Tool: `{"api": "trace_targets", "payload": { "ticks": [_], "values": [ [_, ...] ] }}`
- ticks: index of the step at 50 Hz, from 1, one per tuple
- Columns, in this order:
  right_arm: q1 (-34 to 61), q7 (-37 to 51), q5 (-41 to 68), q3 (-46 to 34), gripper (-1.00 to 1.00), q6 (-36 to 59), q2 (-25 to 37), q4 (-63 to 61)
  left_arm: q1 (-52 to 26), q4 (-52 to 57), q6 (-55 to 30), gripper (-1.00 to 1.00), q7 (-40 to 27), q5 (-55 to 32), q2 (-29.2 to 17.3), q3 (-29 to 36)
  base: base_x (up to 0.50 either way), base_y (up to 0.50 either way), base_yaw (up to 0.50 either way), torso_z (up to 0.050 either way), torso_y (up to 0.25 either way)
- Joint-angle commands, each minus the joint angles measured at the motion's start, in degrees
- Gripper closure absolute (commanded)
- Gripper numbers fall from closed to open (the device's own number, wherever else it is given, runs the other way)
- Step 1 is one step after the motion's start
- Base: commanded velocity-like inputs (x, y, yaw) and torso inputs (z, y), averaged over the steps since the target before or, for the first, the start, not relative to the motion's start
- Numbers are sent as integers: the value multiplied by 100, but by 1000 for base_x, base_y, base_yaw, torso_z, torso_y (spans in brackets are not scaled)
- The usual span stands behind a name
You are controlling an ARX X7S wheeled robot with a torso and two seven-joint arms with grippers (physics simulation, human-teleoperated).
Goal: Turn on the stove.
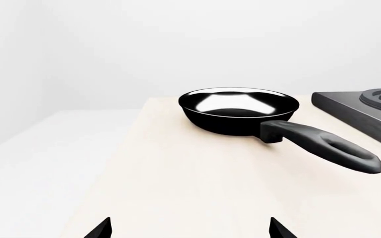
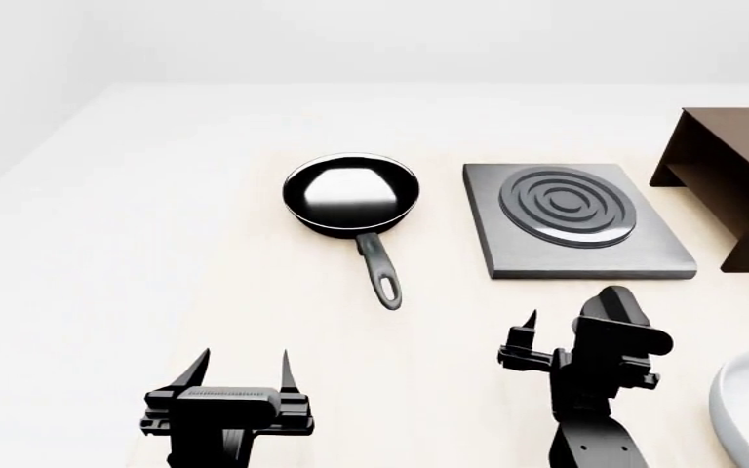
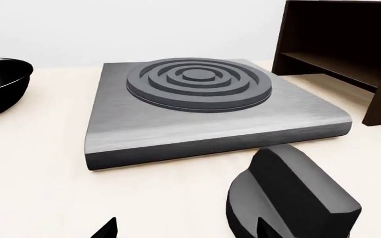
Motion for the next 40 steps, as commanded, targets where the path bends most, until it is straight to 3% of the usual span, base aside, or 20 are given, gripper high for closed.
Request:
{"api": "trace_targets", "payload": {
  "ticks": [1, 40],
  "values": [
    [275, 23, 0, 42, -100, -64, 53, 435, -14, -16, 4, -100, -27, -31, -24, 33, 0, 0, 0, 0, 0],
    [529, 70, 125, 192, -100, -304, 169, 1093, -66, -96, 48, -100, -115, -96, -89, 154, 0, 0, 0, 0, 0]
  ]
}}
